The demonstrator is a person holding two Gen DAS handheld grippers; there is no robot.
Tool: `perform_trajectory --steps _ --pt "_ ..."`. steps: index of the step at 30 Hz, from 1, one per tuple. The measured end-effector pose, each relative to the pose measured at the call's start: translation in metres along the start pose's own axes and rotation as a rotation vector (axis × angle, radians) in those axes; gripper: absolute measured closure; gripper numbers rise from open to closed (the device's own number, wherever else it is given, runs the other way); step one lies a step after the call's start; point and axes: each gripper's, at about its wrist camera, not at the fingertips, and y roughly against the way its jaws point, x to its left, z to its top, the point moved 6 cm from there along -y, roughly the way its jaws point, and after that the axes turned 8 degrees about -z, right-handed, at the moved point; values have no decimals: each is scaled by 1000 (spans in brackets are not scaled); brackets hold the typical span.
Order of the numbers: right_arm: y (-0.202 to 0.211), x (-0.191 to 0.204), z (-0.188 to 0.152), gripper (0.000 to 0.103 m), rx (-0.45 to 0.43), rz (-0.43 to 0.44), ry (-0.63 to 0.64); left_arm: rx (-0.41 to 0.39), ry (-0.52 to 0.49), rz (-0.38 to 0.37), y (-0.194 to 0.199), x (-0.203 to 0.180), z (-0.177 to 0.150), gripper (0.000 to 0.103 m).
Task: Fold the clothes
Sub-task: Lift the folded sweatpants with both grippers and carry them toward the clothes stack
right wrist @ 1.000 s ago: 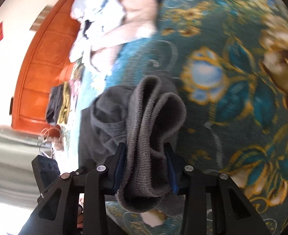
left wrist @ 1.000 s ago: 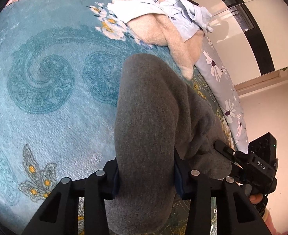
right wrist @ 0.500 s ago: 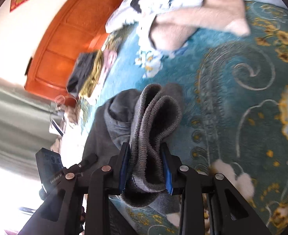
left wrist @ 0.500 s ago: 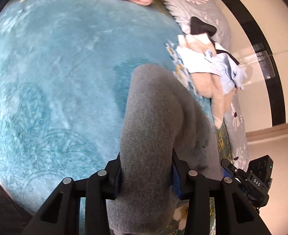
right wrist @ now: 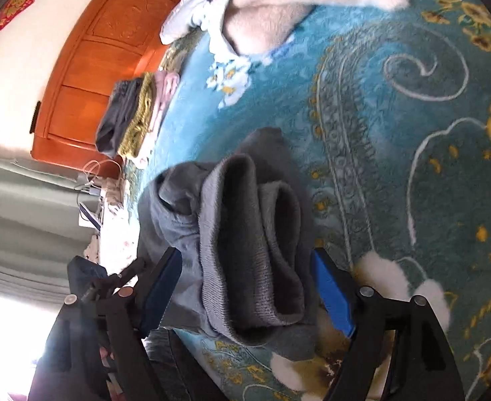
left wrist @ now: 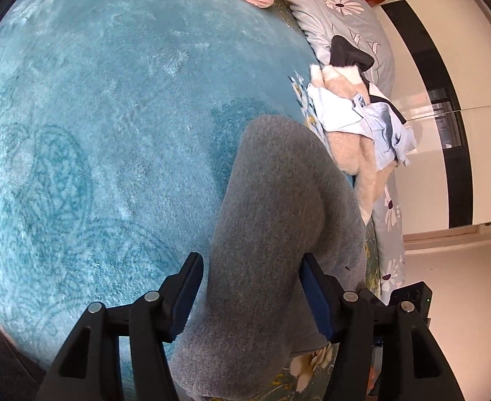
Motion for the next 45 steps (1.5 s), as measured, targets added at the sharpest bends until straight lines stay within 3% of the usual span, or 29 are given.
perform_trajectory --steps 4,10,12,13,15,17,24,30,37,45 --pt "-23 0 1 22 24 -46 -19 12 38 -12 0 10 -4 39" --pt "-28 1 9 21 1 -49 -76 8 23 16 0 9 -4 40" --pt "-29 4 8 35 3 -43 -93 3 13 32 0 6 -3 48" --pt "-30 5 7 47 5 -41 -100 0 5 42 0 4 -3 56" --pt "-31 7 5 51 10 -38 -106 -4 -29 84 1 -4 -4 63" --pt "-28 9 5 67 13 -26 -102 -4 -66 126 3 -12 -5 67" --pt "-12 14 3 72 -4 25 -87 -18 -193 193 16 -53 -17 72" --pt "11 8 -3 73 -37 95 -103 -17 -302 197 18 -89 -30 72" --pt "43 -4 -6 73 -95 126 -93 -7 -330 198 15 -104 -40 72" --pt "42 26 18 73 -84 144 -4 -85 -288 168 44 -102 -7 72"
